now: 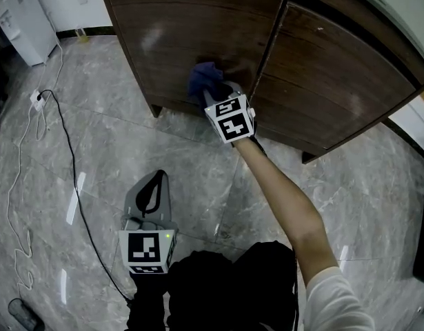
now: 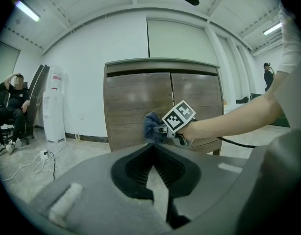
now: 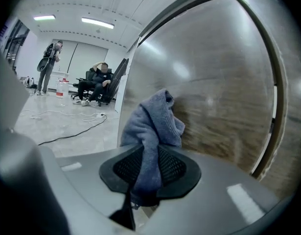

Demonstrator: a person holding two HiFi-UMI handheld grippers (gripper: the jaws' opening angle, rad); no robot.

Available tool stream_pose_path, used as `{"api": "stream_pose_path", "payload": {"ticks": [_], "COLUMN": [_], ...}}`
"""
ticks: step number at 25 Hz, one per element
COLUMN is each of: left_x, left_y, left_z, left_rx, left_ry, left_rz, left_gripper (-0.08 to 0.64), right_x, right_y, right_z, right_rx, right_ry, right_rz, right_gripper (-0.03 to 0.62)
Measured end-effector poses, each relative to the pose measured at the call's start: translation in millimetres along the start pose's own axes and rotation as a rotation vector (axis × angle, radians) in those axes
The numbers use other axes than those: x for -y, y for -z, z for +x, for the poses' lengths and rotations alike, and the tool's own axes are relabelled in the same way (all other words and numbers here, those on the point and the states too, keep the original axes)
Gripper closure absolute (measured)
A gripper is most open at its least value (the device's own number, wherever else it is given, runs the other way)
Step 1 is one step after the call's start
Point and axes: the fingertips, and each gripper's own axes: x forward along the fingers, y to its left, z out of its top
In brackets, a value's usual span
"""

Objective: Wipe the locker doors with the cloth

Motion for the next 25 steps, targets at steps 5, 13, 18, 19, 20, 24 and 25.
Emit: {"api": "stream_pose_path", "payload": {"ticks": [5, 13, 18, 19, 20, 24, 25], "left_x": [-1.7, -1.1, -6.3, -7.6, -8.7, -11.7, -12.0], "left_y": [-8.2, -24.7, -25.2, -25.6, -25.4, -24.1, -24.2], "left_z": [-6.5, -12.6, -16.1, -16.7, -17.2, -19.3, -19.3], "left_rx": [0.002, 0.032, 0.039, 0.042, 0.042, 0.035, 0.037], "left_ry": [-0.007, -0.012, -0.023, -0.026, -0.029, -0.037, -0.037], "left_rz": [-0.011, -0.006, -0.004, -0.003, -0.004, -0.013, -0.015], "left_gripper": [0.560, 0.560, 0.560, 0.560, 0.560, 0.560, 0.560], "right_x": [7.9, 24.1, 28.9, 29.8, 30.8, 34.8, 35.6], "right_y": [-47.3, -135.6, -175.6, -181.6, -187.6, -214.5, -221.6], "right_z": [-15.0, -35.5, -43.8, -45.6, -47.7, -56.7, -58.5], "right_rx": [0.057, 0.184, 0.233, 0.241, 0.250, 0.291, 0.301], "right_ry": [0.008, 0.030, 0.041, 0.042, 0.042, 0.037, 0.037], "right_rz": [-0.019, -0.060, -0.061, -0.063, -0.064, -0.046, -0.042], "right_gripper": [0.506, 0.506, 0.506, 0.506, 0.506, 0.505, 0.505]}}
